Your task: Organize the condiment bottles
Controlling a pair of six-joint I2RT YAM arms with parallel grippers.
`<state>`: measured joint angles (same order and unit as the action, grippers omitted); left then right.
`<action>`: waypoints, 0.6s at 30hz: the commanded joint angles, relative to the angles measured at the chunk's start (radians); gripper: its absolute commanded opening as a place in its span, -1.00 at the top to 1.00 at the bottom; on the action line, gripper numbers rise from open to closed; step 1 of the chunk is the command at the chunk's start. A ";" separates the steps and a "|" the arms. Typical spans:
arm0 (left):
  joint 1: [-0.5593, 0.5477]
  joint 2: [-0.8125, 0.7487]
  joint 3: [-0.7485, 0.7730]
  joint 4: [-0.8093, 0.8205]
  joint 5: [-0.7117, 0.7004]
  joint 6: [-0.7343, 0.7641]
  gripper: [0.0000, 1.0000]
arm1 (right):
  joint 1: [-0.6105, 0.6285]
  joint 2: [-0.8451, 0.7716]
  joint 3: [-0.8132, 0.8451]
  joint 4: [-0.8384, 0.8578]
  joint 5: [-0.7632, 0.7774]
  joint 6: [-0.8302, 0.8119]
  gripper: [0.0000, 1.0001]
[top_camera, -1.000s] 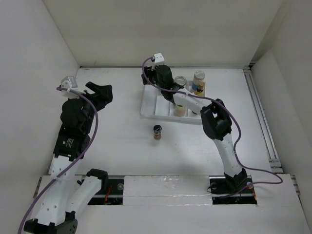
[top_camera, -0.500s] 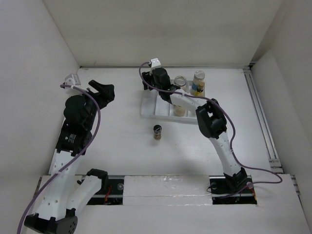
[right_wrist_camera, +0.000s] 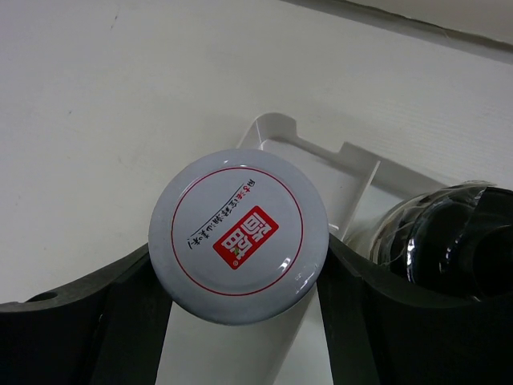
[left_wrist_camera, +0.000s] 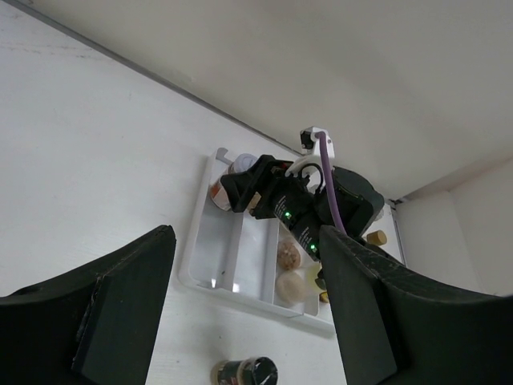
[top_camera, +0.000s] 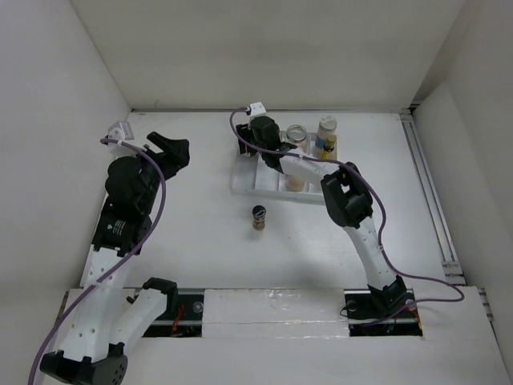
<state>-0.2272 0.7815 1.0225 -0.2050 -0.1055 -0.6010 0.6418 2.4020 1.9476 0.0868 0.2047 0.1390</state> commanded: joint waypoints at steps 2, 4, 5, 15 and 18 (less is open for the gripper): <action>0.005 -0.024 -0.012 0.059 0.017 0.006 -0.35 | 0.002 -0.043 0.034 0.096 0.022 0.020 0.08; 0.005 -0.024 -0.012 0.059 0.017 0.006 -0.35 | 0.002 -0.043 0.034 0.085 0.006 0.020 -0.06; 0.005 -0.024 -0.012 0.059 0.017 0.006 -0.35 | -0.007 -0.043 0.043 0.085 0.005 0.020 -0.12; 0.005 -0.033 -0.012 0.059 0.017 0.006 -0.35 | -0.007 -0.092 0.001 0.086 -0.039 0.020 -0.64; 0.005 -0.024 -0.012 0.059 0.027 0.006 -0.35 | -0.007 -0.116 -0.009 0.087 -0.082 0.030 -0.67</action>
<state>-0.2272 0.7681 1.0210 -0.1982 -0.0895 -0.6010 0.6407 2.3898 1.9461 0.0940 0.1696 0.1551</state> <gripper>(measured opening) 0.679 0.831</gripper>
